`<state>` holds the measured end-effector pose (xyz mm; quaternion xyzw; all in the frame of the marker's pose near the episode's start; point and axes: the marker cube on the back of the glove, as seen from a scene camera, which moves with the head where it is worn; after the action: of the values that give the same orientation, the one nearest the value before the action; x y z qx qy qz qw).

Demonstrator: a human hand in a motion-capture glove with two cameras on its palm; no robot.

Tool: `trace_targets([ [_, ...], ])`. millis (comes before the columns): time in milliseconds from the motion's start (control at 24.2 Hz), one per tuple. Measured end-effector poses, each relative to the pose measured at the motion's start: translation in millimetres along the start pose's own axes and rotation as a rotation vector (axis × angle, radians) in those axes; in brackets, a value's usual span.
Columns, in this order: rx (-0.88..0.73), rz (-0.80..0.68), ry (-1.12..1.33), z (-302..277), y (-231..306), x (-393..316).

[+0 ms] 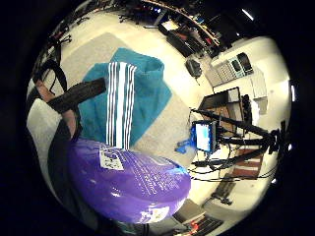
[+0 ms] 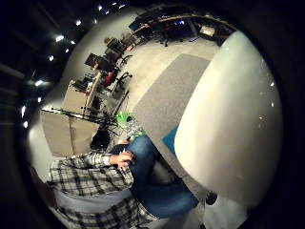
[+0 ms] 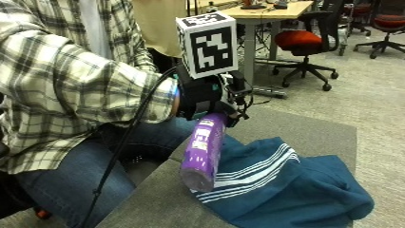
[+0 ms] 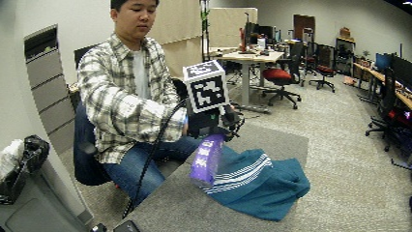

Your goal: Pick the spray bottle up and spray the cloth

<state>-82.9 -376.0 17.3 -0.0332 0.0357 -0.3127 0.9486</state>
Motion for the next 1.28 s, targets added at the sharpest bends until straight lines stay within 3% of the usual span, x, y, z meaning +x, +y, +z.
trace_targets([
  [702,-0.196,-0.115,0.262,45.7,-4.4,-27.9],
  [1281,-0.130,-0.068,0.199,31.5,-19.0,-27.5],
])
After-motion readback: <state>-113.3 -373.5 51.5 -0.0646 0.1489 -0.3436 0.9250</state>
